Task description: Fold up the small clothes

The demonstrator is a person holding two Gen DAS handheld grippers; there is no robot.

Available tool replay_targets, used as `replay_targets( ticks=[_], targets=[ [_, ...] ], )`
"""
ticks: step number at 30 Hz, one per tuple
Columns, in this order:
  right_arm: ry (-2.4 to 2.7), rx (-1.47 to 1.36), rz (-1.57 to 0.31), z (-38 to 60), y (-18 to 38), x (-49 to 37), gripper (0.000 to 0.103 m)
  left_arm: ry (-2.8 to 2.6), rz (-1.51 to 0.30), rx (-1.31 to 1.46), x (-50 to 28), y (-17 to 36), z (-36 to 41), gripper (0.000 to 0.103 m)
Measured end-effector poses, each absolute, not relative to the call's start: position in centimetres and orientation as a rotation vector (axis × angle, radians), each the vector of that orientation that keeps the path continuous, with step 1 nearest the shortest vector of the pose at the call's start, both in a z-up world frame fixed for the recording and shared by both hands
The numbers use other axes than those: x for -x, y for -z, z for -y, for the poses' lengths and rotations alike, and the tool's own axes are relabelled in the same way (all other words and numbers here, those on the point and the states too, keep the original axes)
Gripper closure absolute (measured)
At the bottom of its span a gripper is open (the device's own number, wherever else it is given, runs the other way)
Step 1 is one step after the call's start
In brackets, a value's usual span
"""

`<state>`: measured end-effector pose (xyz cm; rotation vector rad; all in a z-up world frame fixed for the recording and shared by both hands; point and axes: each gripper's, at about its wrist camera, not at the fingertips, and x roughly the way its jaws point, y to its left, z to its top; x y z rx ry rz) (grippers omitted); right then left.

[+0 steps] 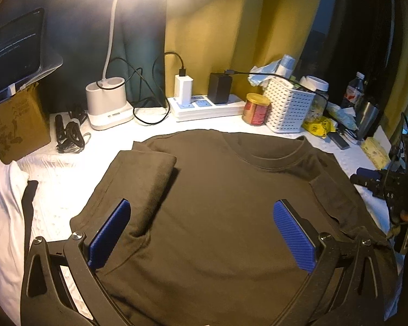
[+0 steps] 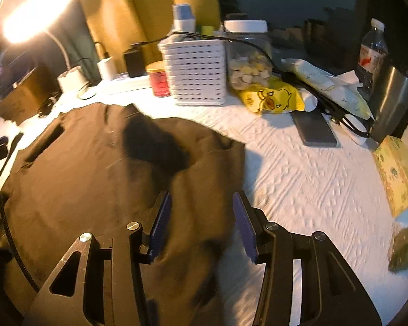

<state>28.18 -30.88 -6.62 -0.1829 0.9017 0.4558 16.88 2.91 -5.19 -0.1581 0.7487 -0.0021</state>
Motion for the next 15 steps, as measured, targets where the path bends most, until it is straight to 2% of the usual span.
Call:
replay_targets(
  ticks=[15],
  targets=[
    [-0.503, 0.102, -0.979, 31.8, 9.8, -36.0, 0.054, -0.044, -0.778, 0.124, -20.8, 5.9, -3.6, 0.000]
  ],
)
